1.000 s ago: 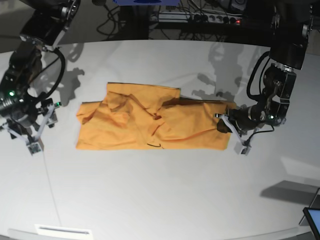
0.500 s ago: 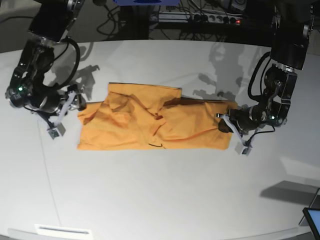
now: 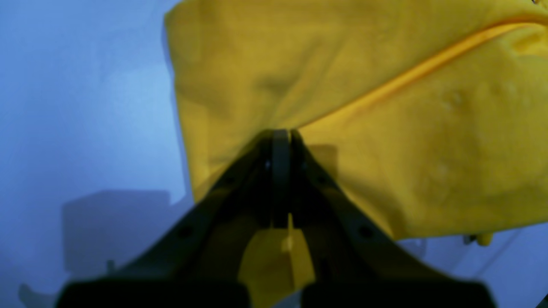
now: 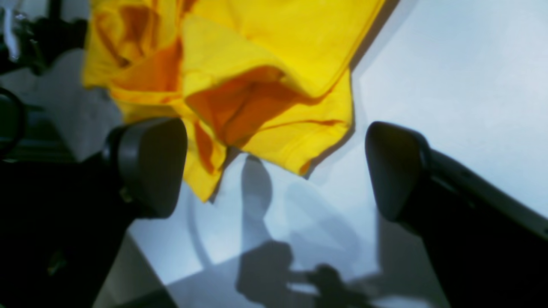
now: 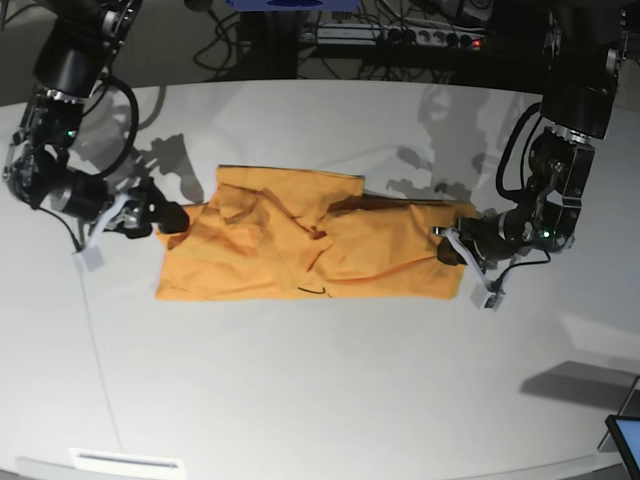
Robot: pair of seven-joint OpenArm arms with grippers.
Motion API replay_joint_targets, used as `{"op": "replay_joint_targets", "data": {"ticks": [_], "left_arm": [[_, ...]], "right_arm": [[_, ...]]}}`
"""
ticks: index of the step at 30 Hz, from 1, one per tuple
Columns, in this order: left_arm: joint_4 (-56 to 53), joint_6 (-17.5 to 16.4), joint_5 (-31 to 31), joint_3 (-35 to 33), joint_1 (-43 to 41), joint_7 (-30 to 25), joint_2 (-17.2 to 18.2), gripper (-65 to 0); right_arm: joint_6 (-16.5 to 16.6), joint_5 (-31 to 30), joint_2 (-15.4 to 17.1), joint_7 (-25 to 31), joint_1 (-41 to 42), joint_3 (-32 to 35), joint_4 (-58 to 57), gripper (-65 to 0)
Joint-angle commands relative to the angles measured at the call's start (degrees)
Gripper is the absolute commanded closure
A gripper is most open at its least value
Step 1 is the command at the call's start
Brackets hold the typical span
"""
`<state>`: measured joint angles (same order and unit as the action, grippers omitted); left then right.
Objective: Fold the T-shirt properly
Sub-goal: 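Release the shirt with the right gripper and move it aside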
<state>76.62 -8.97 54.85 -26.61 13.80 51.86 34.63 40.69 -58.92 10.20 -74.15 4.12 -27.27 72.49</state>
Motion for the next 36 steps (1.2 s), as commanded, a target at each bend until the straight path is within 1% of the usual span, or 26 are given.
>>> {"op": "replay_joint_targets", "data": {"ticks": [1, 4, 9, 16, 19, 21, 24, 29, 36], "left_arm": [[0.1, 1.0, -1.9, 0.2, 0.3, 2.0, 0.9, 0.0], [0.1, 1.0, -1.9, 0.2, 0.3, 2.0, 0.8, 0.0], [0.1, 1.0, -1.9, 0.2, 0.2, 2.0, 0.8, 0.0], [0.1, 1.0, -1.9, 0.2, 0.2, 2.0, 0.8, 0.0], [0.1, 1.0, -1.9, 0.3, 0.3, 2.0, 0.7, 0.0], [0.4, 1.0, -1.9, 0.3, 0.3, 2.0, 0.7, 0.0], [2.3, 1.0, -1.9, 0.3, 0.1, 2.0, 0.7, 0.0], [4.0, 1.0, -1.9, 0.2, 0.1, 2.0, 0.8, 0.0], [4.0, 1.0, -1.9, 0.0, 0.1, 2.0, 0.7, 0.0]], "right_arm": [[-0.7, 0.9, 0.4, -2.3, 0.0, 0.1, -1.0, -62.4], [-0.7, -1.6, 0.6, -2.3, 0.0, 0.5, -3.5, -62.4], [-0.7, -1.7, 0.4, -2.3, 0.0, 0.7, -4.0, -62.4], [-0.7, -1.8, 0.1, -2.3, 0.6, 4.9, -4.0, -62.4], [-0.7, -1.8, -1.3, -2.3, 0.7, 5.7, -4.0, -62.4], [-0.7, -1.8, -1.4, -2.3, 0.8, 5.9, -4.0, -62.4], [-0.7, -1.8, -2.3, -2.3, 1.4, 5.9, -4.0, -62.4], [-0.7, -1.7, -3.1, -2.3, 2.1, 5.9, -4.0, -62.4], [-0.7, -1.6, -3.3, -2.2, 3.2, 6.0, -4.1, -62.1]]}}
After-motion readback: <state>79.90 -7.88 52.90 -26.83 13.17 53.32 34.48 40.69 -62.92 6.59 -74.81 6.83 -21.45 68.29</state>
